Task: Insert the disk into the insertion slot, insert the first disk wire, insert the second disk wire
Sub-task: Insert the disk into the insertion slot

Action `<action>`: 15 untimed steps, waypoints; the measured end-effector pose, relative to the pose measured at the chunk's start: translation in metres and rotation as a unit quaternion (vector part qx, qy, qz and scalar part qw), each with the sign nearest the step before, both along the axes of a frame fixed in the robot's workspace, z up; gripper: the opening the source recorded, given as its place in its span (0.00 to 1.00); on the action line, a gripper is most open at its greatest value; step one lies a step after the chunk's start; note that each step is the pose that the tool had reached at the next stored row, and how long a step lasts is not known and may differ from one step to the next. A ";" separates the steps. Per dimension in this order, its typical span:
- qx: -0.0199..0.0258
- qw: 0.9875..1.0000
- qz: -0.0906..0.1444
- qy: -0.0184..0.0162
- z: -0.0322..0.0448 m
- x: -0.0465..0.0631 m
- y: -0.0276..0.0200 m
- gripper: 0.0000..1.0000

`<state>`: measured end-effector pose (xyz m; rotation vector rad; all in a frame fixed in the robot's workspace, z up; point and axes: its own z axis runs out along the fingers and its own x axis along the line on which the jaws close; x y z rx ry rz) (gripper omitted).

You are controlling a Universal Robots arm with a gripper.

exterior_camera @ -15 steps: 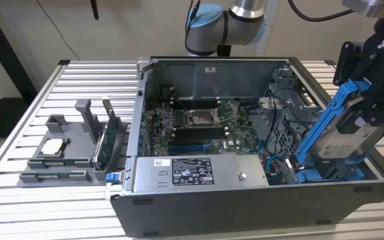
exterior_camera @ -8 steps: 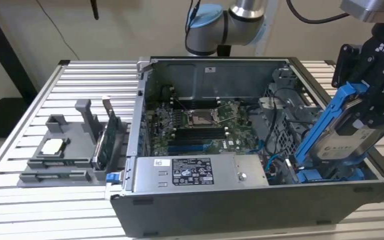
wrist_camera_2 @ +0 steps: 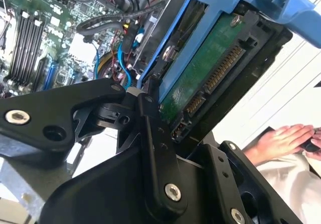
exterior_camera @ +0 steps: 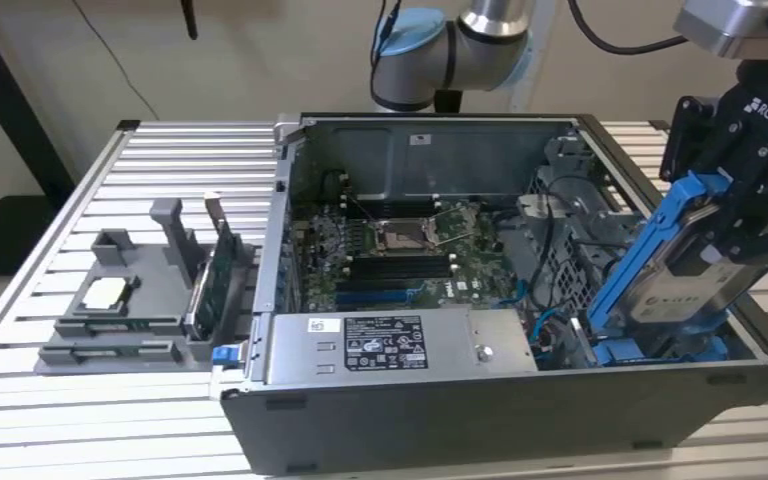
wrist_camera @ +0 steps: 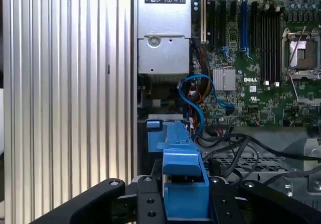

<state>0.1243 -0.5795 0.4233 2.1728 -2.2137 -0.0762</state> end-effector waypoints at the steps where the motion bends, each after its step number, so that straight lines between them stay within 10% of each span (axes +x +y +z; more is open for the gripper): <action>1: 0.000 1.000 0.000 0.000 -0.0008 0.000 0.0000 0.33; 15: 0.003 1.000 0.000 0.000 -0.0116 0.000 0.0026 0.33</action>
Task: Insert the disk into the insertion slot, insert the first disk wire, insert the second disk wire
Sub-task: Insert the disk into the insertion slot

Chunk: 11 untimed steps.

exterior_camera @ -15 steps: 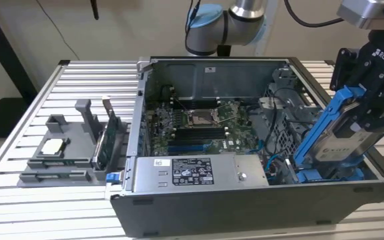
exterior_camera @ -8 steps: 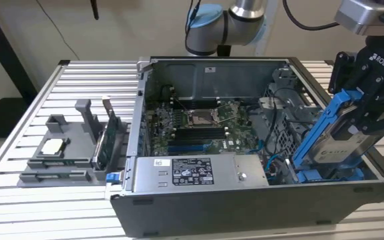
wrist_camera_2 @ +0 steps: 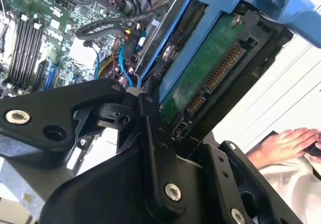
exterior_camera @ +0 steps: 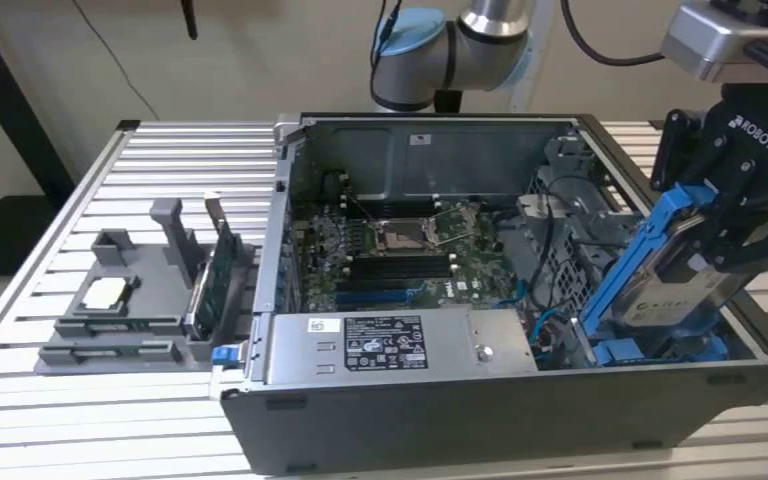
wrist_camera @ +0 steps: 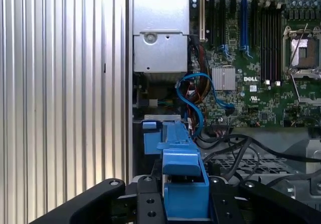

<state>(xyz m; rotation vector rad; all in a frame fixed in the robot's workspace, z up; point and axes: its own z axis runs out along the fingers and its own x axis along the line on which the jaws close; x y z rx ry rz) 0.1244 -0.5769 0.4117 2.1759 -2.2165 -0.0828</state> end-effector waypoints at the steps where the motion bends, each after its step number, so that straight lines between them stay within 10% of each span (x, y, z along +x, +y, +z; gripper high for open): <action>1: 0.000 1.000 0.000 0.000 -0.0006 0.000 0.0001 0.33; 11: 0.001 1.000 0.000 0.000 -0.0088 0.001 0.0003 0.33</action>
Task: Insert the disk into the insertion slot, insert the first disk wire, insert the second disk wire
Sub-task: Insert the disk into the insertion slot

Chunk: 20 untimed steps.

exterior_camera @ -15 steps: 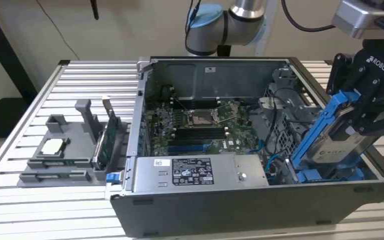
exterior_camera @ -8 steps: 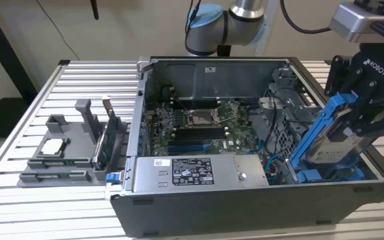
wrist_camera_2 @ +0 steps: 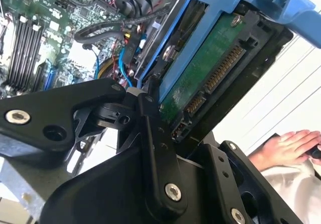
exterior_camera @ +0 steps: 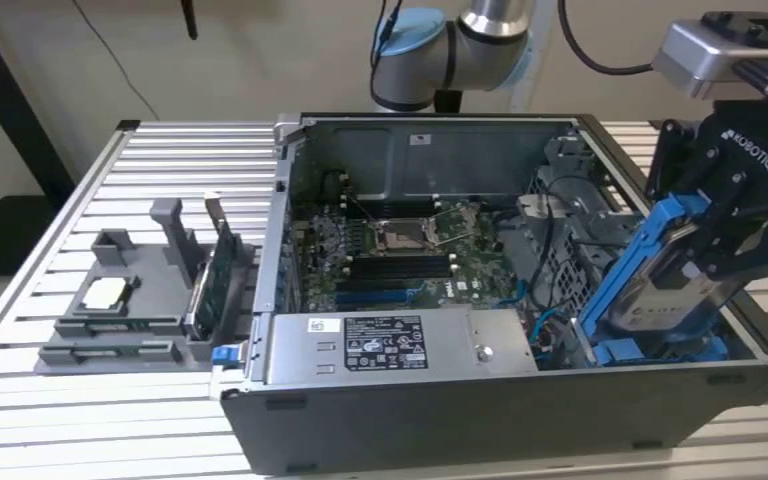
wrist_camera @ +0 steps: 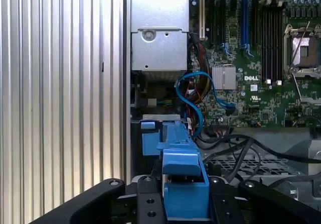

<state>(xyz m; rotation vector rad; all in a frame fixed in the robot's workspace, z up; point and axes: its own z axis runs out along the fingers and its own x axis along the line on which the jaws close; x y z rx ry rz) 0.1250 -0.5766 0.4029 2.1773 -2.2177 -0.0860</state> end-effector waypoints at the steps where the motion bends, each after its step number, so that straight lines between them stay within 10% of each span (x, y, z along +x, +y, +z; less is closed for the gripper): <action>1: 0.000 1.000 0.000 0.000 -0.0018 0.000 0.0000 0.33; 16: 0.001 1.000 0.000 0.000 -0.0289 0.000 0.0006 0.33; 20: 0.017 1.000 0.000 0.000 -0.0313 0.000 0.0013 0.33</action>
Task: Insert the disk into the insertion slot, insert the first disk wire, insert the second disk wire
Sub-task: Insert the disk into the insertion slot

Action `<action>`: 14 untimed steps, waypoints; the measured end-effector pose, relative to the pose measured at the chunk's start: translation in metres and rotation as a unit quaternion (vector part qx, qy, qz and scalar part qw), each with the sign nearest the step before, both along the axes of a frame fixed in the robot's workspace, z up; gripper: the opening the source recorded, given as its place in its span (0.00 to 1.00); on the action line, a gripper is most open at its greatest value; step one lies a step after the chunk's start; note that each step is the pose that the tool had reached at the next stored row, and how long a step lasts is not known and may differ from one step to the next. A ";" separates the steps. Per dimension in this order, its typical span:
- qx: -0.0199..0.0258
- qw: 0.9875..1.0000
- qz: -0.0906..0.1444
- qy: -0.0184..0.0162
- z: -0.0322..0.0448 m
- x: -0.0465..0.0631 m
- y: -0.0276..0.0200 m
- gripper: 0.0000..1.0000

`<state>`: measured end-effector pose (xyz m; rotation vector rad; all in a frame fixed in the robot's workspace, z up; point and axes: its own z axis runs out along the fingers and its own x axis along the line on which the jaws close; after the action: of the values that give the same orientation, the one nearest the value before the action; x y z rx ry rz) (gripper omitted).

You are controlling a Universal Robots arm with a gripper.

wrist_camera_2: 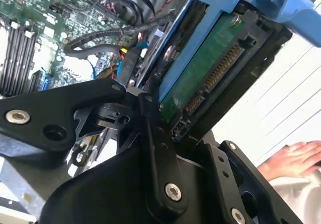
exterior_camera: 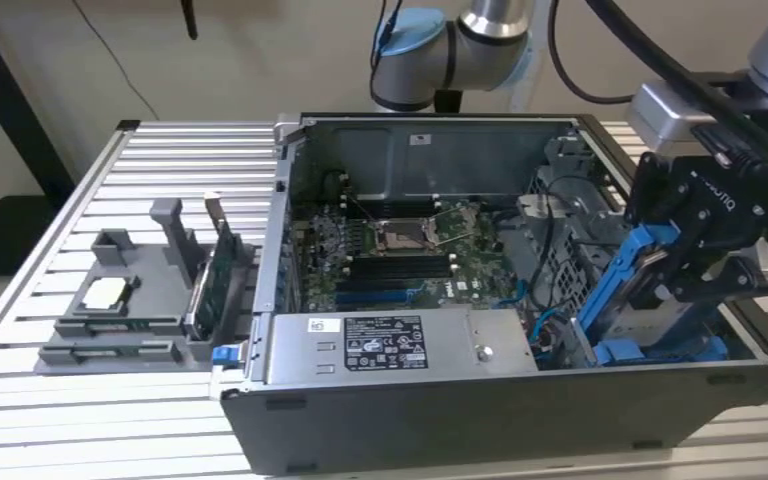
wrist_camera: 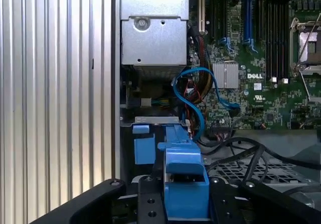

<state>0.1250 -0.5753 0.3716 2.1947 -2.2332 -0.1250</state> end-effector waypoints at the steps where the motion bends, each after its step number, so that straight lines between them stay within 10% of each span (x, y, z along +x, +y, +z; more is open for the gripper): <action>1: 0.002 1.000 0.000 0.000 -0.0004 0.000 0.0002 0.33; 8: 0.002 1.000 0.000 0.000 0.0002 0.000 0.0002 0.40; 14: 0.002 1.000 0.000 0.001 0.0170 0.000 0.0004 0.40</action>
<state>0.1250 -0.5749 0.3886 2.1955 -2.2337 -0.1304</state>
